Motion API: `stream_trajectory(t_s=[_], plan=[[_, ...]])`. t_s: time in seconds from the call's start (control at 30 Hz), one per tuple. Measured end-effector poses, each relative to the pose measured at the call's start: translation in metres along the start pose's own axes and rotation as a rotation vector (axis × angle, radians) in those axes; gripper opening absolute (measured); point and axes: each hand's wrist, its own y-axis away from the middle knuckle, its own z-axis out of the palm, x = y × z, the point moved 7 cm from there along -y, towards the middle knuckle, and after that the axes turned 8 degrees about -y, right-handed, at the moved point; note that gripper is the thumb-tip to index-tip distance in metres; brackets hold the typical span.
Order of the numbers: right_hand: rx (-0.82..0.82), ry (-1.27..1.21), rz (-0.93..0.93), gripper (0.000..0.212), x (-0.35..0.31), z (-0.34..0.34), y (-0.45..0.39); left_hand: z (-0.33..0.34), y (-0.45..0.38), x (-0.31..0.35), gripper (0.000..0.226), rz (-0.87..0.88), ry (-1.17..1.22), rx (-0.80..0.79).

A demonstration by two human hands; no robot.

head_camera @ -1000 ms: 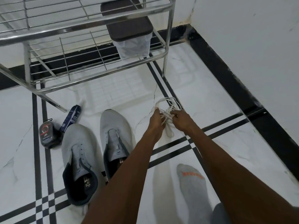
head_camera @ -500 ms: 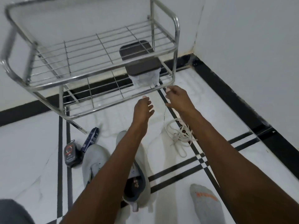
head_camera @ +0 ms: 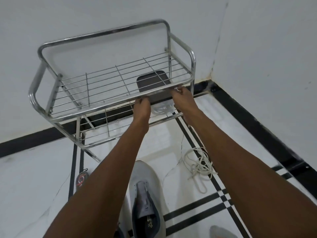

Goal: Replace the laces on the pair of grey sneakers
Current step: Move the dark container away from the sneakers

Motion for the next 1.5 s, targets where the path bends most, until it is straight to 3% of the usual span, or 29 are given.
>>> stream_trajectory(t_s=[0.17,0.23,0.33,0.43,0.47,0.57,0.73,0.83,0.93,1.2,1.5], plan=[[0.011,-0.018,-0.038,0.028,0.0,-0.006,-0.006,-0.012,-0.008,-0.007,0.036,-0.03,0.114,0.04],[0.014,-0.075,-0.036,0.026,0.004,-0.009,-0.006,-0.019,-0.002,-0.015,0.044,-0.045,0.158,0.027],[0.045,-0.095,-0.047,0.024,0.006,-0.013,-0.002,-0.026,0.017,-0.027,0.03,-0.041,0.209,-0.006],[0.092,-0.047,-0.066,0.031,0.008,-0.021,0.009,-0.031,0.033,-0.033,0.054,-0.009,0.224,-0.035],[0.101,-0.036,-0.068,0.032,0.009,-0.025,0.015,-0.033,0.04,-0.036,0.052,0.004,0.216,-0.028],[0.127,0.037,-0.096,0.029,0.021,-0.035,0.039,-0.033,0.068,-0.044,0.039,0.083,0.124,0.055],[0.136,0.025,-0.202,0.029,0.055,-0.039,0.085,-0.031,0.134,-0.075,0.031,0.256,0.022,0.394],[0.199,0.002,-0.211,0.031,0.081,-0.052,0.103,-0.018,0.153,-0.098,0.03,0.277,-0.021,0.397],[0.226,0.03,-0.14,0.029,0.115,-0.062,0.107,-0.012,0.147,-0.129,0.028,0.175,-0.032,0.345],[0.07,0.238,0.067,0.02,0.184,-0.042,0.099,-0.025,0.109,-0.2,0.024,-0.181,-0.233,0.153],[0.017,0.323,0.11,0.019,0.184,-0.03,0.075,-0.025,0.059,-0.227,0.027,-0.353,-0.08,0.016]])
